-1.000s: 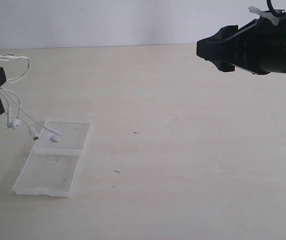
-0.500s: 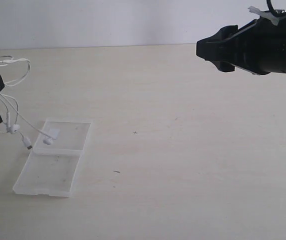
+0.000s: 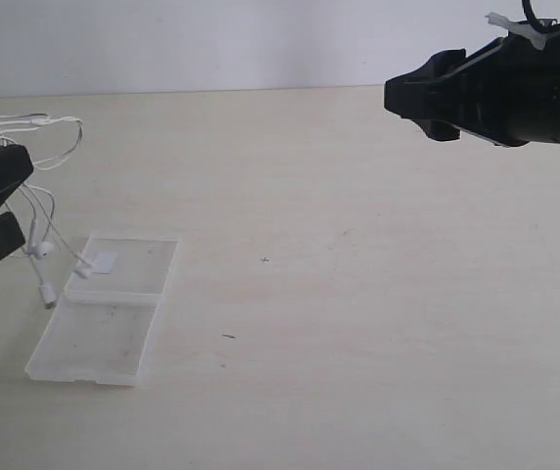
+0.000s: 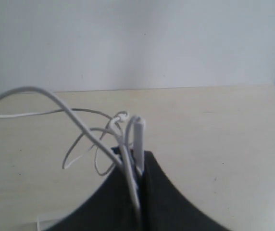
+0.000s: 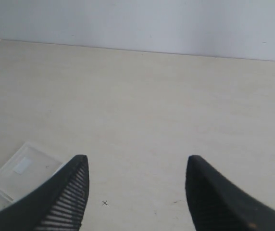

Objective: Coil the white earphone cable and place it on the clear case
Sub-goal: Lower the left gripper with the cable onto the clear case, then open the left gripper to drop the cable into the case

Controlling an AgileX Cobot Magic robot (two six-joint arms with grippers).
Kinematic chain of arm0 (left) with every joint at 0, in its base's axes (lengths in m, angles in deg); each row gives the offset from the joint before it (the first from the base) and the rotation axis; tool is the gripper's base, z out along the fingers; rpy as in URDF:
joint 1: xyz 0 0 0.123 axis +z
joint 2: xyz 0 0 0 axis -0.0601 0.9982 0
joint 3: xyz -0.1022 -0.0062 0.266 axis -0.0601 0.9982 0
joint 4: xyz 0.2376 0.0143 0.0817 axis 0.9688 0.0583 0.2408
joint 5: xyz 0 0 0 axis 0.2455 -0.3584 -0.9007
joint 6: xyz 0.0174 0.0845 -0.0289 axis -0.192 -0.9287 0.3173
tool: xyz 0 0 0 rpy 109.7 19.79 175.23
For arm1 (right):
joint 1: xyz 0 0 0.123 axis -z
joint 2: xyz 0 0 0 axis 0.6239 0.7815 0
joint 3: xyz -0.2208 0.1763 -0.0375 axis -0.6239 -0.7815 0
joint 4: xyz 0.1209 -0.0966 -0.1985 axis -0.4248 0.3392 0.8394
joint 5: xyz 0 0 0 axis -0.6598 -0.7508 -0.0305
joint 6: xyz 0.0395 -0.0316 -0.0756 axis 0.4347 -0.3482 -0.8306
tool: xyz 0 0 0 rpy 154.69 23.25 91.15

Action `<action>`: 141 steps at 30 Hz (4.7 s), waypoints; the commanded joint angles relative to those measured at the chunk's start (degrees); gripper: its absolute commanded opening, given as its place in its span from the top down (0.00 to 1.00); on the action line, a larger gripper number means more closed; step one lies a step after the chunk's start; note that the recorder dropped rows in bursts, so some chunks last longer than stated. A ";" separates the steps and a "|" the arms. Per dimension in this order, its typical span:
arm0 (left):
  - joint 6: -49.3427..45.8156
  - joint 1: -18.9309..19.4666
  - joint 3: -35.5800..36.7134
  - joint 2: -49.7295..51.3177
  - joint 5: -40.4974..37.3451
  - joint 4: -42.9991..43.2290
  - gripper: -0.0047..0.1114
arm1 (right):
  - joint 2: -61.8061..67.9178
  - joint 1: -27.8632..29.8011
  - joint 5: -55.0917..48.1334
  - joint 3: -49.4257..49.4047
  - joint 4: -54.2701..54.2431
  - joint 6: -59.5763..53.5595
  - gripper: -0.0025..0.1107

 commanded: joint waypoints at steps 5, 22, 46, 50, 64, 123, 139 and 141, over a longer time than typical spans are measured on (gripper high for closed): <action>2.84 -0.45 0.26 12.30 9.12 0.30 0.96 | -0.32 0.25 -0.05 -0.42 0.19 -0.03 0.48; 5.61 -0.45 0.26 26.45 14.23 2.59 0.96 | -0.32 0.25 -0.05 -0.42 0.19 -0.03 0.48; 8.53 -0.45 -10.76 43.48 -2.72 5.96 0.96 | -0.32 0.25 -0.05 -0.42 0.19 -0.03 0.48; 8.79 -0.45 -11.07 46.22 -2.56 5.96 0.96 | -0.32 0.25 -0.56 -0.42 0.19 -0.03 0.48; 8.95 -0.45 -11.07 44.68 -3.71 5.96 0.57 | -0.32 0.25 -0.56 -0.42 0.19 -0.03 0.48; 7.72 6.54 -11.07 29.23 -13.30 5.61 0.21 | -0.32 0.25 -0.56 -0.42 0.19 -0.03 0.48; 8.12 2.22 -11.80 26.26 -15.76 7.45 0.21 | -0.32 0.25 0.05 -0.42 0.19 -0.03 0.48; 8.12 1.21 -11.80 26.26 -15.51 8.00 0.22 | -0.32 0.25 0.05 -0.42 0.19 -0.03 0.48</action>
